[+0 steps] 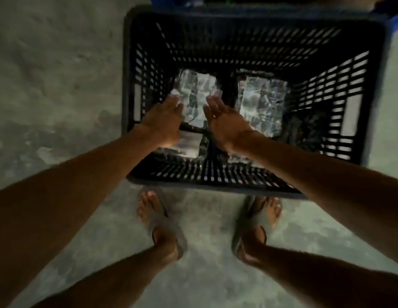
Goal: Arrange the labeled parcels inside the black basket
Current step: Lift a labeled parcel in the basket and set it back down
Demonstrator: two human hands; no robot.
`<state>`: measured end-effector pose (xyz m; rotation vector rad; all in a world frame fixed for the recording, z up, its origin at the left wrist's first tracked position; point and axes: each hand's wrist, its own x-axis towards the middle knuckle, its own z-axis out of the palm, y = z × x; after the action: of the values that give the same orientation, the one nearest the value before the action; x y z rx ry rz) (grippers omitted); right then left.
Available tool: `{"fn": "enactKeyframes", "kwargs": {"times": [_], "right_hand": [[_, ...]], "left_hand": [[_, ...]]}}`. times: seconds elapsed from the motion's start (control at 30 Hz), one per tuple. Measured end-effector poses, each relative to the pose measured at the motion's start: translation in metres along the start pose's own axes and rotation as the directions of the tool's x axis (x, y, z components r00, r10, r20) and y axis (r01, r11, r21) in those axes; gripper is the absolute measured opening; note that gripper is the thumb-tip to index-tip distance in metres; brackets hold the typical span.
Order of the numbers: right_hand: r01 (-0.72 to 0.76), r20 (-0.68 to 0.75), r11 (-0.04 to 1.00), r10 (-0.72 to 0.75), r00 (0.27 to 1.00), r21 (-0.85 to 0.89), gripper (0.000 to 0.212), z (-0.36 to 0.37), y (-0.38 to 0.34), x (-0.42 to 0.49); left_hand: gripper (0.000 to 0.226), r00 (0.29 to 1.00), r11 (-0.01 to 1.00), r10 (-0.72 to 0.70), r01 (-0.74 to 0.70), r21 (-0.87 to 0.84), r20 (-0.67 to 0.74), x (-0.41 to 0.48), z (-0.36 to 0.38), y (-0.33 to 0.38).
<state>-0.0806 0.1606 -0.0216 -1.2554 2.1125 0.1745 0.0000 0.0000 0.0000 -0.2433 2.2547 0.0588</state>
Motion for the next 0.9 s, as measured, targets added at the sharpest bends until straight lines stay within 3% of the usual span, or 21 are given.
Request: {"fn": "enactKeyframes", "kwargs": {"times": [0.03, 0.13, 0.27, 0.4, 0.47, 0.6, 0.67, 0.77, 0.9], "right_hand": [[0.016, -0.021, 0.995, -0.018, 1.0, -0.094, 0.08, 0.016, 0.001, 0.018], [0.004, -0.084, 0.989, -0.016, 0.996, -0.146, 0.08, 0.048, 0.008, 0.055], [0.043, -0.074, 0.967, -0.063, 0.995, -0.25, 0.096, 0.06, 0.006, 0.077], [-0.018, -0.108, 0.976, -0.005, 0.994, -0.218, 0.072, 0.07, -0.005, 0.085], [-0.037, -0.129, 0.976, 0.009, 0.992, -0.216, 0.066, 0.072, -0.007, 0.09], [-0.043, -0.147, 0.958, 0.001, 0.989, -0.283, 0.064, 0.077, -0.008, 0.089], [-0.002, -0.132, 0.947, -0.042, 0.99, -0.32, 0.067, 0.072, -0.004, 0.084], [0.053, -0.065, 0.96, -0.074, 0.995, -0.275, 0.077, 0.061, -0.002, 0.071], [0.088, -0.076, 0.973, -0.107, 0.991, -0.214, 0.079, 0.048, 0.015, 0.064]], "left_hand": [[0.084, 0.999, 0.992, -0.054, 0.055, 0.115, -0.01, 0.017, 0.014, -0.003], [0.092, 0.99, 0.922, -0.141, 0.127, 0.366, 0.01, 0.055, 0.038, -0.01], [0.098, 0.989, 0.874, -0.145, 0.132, 0.468, -0.009, 0.081, 0.055, -0.017], [0.09, 0.986, 0.78, -0.162, 0.151, 0.608, -0.038, 0.089, 0.068, -0.012], [0.086, 0.977, 0.774, -0.178, 0.211, 0.597, -0.114, 0.092, 0.074, -0.013], [0.077, 0.942, 0.96, -0.121, 0.192, 0.204, -0.313, 0.087, 0.086, -0.02], [0.078, 0.952, 0.944, -0.127, 0.202, 0.262, -0.278, 0.087, 0.081, -0.019], [0.087, 0.968, 0.771, -0.208, 0.252, 0.584, -0.143, 0.091, 0.067, -0.009], [0.093, 0.949, 0.759, -0.279, 0.312, 0.572, -0.148, 0.096, 0.057, 0.0]]}}
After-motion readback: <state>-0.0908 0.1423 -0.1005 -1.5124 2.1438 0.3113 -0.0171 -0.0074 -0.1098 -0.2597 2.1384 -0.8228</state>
